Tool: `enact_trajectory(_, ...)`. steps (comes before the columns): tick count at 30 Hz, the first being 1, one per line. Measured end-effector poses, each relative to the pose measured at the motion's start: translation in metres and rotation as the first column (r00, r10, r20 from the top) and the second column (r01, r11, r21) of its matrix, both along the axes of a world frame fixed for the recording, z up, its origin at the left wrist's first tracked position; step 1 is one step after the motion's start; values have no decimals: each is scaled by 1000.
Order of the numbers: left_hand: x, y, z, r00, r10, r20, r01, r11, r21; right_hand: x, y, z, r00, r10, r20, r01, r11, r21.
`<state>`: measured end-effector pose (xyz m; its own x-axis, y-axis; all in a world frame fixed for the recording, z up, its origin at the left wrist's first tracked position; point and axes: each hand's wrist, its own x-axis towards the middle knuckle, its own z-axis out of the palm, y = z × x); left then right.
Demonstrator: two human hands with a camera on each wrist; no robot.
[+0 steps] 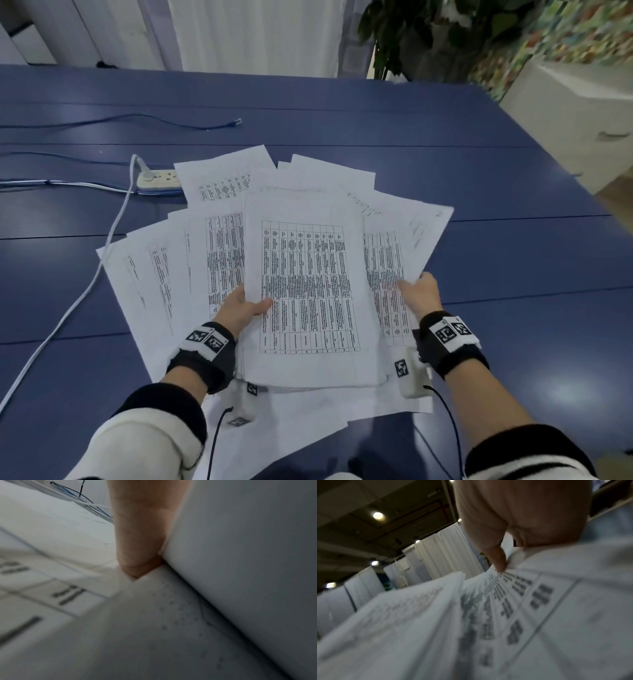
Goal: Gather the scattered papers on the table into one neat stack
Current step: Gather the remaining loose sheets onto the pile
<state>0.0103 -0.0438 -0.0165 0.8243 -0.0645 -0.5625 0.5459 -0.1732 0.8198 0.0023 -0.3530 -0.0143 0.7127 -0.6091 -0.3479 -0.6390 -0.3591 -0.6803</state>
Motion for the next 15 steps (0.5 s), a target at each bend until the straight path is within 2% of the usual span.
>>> enact_trajectory(2,0,0,0,1000,14,-9,-14,1000,-16,-1,-7,1,996,15,84,-7,995,-103)
enact_trajectory(5,1,0,0,1000,30,5,-30,999,-40,1,-6,1,989,99,111,-73,974,-216)
enact_trajectory(10,1,0,-1,1000,28,2,-27,999,-27,6,-3,-1,987,7,158,12,993,-119)
enact_trajectory(15,5,1,4,1000,-12,-15,12,1000,-18,12,-25,3,977,-10,213,6,1000,20)
